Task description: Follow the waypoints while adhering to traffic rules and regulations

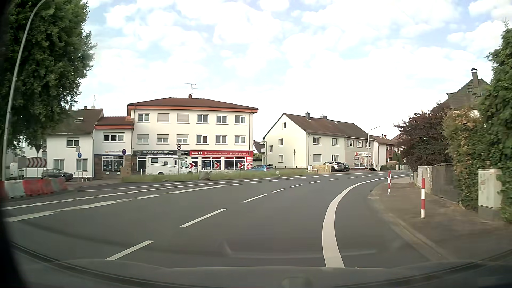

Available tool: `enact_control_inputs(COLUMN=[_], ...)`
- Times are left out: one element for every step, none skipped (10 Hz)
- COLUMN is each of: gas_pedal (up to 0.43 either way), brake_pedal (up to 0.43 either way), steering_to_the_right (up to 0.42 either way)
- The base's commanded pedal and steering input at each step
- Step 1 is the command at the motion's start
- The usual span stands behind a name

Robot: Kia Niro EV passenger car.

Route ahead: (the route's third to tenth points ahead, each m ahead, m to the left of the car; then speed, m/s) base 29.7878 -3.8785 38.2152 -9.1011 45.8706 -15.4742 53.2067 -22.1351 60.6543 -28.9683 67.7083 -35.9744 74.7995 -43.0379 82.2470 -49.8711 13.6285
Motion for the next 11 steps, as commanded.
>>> enact_control_inputs(gas_pedal=[0.0, 0.0, 0.008, 0.008, 0.02, 0.02, 0.028, 0.028, 0.028, 0.047, 0.047], brake_pedal=[0.03, 0.03, 0.03, 0.03, 0.03, 0.03, 0.03, 0.03, 0.03, 0.03, 0.03], steering_to_the_right=[0.081, 0.082, 0.083, 0.085, 0.085, 0.086, 0.087, 0.087, 0.087, 0.087, 0.087])
